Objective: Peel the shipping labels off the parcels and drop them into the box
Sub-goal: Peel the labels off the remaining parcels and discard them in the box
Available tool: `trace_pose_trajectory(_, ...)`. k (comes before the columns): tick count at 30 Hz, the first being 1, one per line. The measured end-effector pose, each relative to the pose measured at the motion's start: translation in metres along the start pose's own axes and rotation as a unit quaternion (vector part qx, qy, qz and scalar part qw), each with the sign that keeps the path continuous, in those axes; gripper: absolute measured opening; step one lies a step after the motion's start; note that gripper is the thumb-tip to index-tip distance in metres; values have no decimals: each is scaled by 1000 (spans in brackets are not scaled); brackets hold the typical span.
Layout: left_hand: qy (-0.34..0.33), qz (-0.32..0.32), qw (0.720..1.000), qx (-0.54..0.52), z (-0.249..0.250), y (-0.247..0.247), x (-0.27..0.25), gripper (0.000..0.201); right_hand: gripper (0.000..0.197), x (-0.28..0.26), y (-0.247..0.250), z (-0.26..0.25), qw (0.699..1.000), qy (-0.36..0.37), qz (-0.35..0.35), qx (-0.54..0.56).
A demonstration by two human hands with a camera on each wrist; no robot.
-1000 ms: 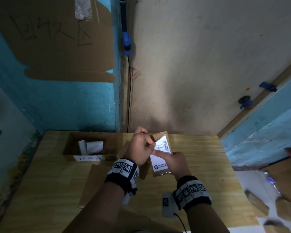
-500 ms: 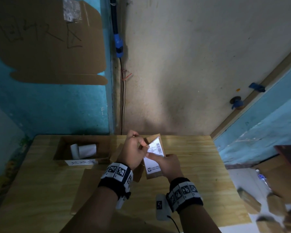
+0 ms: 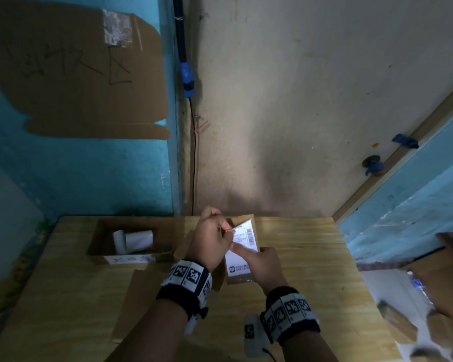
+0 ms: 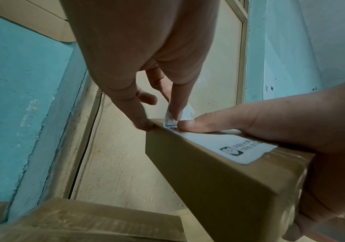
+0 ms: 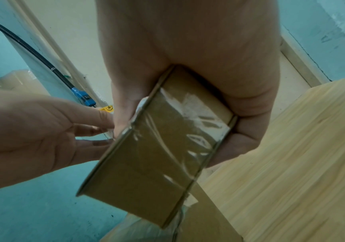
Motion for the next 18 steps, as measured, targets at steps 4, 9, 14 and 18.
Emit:
trace_pose_trajectory(4, -24, 6, 1000, 6, 3, 0, 2, 20, 30, -4, -4, -4, 1000, 4, -2, 11)
trace_pose_trajectory(9, -22, 15, 998, -51, -3, 0, 2, 31, 27, -8, -5, -8, 1000, 10, -13, 14)
trace_pose_trajectory(14, -2, 10, 984, -177, -7, 1, -5, 25, 24, -14, -6, -12, 999, 13, -31, 9)
trace_pose_trajectory(18, 38, -3, 972, -232, -12, 3, -6, 19, 27, -17, -6, -12, 999, 2, -45, 4)
Point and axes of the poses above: each hand's wrist, its own x-axis towards the middle knuckle, its own y-axis out of the back of the hand, z = x × y, the point moved 4 cm from there along x, towards the middle knuckle, and after that the axes turned 4 degrees about -z, right-handed, at the moved point
